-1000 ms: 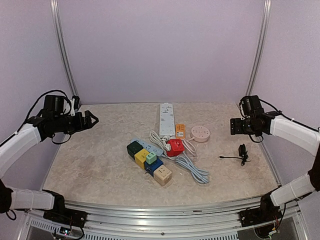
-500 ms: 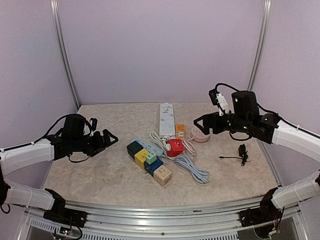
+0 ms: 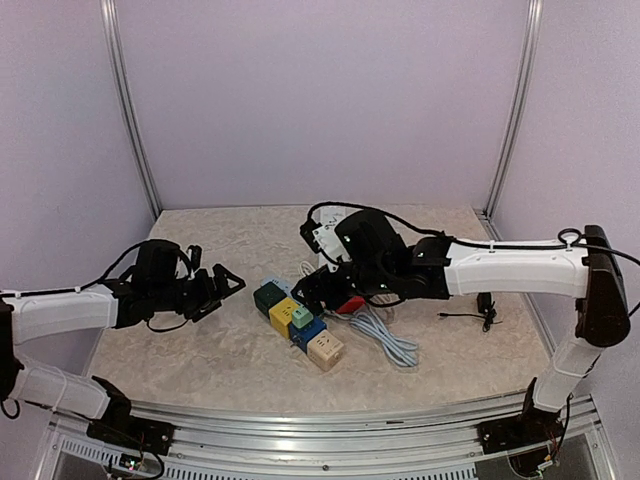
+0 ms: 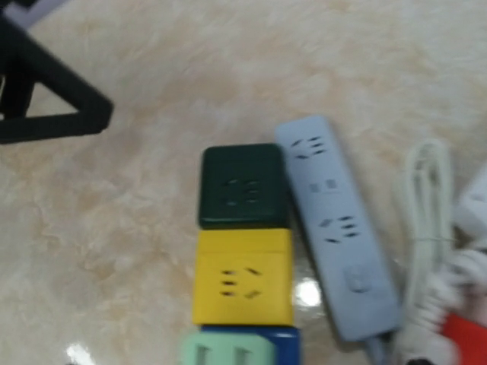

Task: Pull the plug off the socket

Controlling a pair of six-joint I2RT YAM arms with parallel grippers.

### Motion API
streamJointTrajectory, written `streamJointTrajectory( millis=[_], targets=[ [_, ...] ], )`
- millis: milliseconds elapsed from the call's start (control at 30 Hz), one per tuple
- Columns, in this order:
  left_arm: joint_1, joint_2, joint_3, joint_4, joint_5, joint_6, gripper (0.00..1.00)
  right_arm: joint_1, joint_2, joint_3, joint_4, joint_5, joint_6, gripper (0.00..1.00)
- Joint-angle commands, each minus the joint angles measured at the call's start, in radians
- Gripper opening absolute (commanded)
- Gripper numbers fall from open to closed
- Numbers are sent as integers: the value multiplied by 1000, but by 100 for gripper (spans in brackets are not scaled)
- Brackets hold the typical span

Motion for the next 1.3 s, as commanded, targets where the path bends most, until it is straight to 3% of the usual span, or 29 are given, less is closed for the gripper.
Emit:
streamJointTrajectory(
  millis=[0,333,567,1267],
  targets=[
    [-18,13,-16,15,-14,-7,96,49,109,98,-96,83,7,91],
    [-22,17,-27,20,-19,-13,97,95,263,228,-192,140,8,89],
    [-23,27,-24,19,-16,-10,97,97,314,261,-205,145,12,76],
    [-26,52,-19,35,-8,-16,96,97,384,300,-225,132,25,52]
  ],
)
